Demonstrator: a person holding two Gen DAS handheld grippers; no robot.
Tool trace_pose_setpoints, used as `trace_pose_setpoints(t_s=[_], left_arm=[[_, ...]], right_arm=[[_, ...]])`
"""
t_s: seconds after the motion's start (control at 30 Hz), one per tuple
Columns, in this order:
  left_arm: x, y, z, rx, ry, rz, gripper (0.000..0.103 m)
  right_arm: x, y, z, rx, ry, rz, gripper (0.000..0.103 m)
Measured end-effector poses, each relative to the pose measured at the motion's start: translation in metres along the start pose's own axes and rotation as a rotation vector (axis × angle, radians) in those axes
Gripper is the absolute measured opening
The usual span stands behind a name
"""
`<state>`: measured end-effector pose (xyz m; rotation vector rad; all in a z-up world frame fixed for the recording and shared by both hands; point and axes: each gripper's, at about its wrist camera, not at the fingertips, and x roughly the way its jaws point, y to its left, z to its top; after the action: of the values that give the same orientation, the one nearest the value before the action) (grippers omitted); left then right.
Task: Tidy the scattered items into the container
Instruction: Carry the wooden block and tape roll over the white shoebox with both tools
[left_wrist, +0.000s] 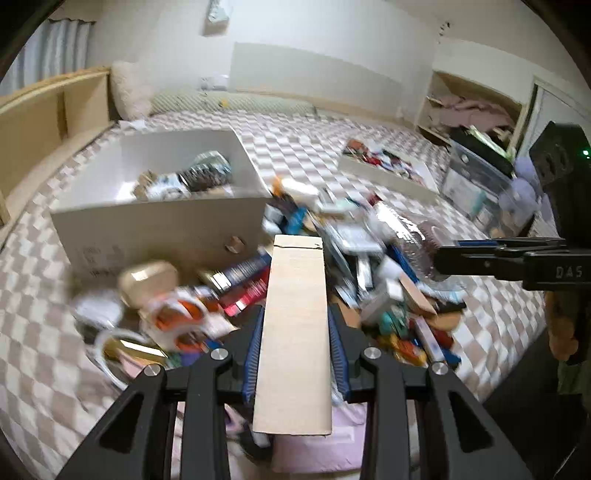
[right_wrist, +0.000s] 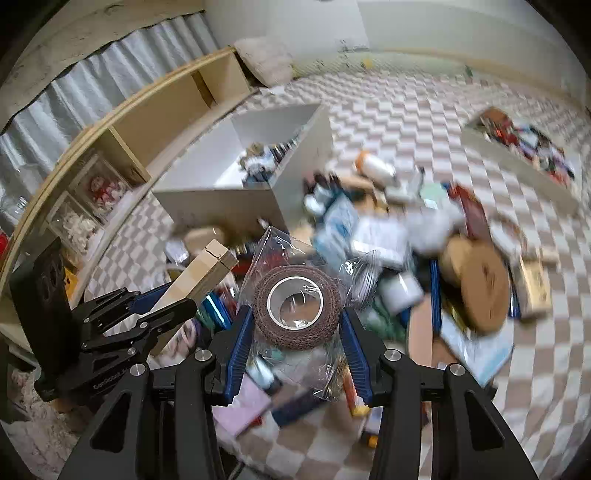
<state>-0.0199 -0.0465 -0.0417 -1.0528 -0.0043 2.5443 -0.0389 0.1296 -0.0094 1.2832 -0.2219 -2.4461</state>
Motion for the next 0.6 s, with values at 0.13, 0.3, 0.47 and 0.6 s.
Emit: trace_pose_setpoints(t_s=[0.13,0.3,0.47,0.6], left_arm=[[-0.008,0.017,0.024,-0.013,-0.047,0.022,0.033],[-0.014,0.032,0.049,-0.013,-0.08,0.059,0.033],[-0.015,0.049,0.071,-0.01,-0.092,0.093,0.033],[-0.015,0.067,0.09,-0.018,-0.105,0.114,0.033]], right_arm=[[-0.001,0.014,0.031,-0.041,-0.029,0.021,0.048],[0.003,0.032,0.063,-0.095,-0.057,0.038,0.048],[0.013,0.044,0.089,-0.114,-0.078,0.062,0.048],[0.026,0.049,0.108,-0.11,-0.08,0.072,0.048]])
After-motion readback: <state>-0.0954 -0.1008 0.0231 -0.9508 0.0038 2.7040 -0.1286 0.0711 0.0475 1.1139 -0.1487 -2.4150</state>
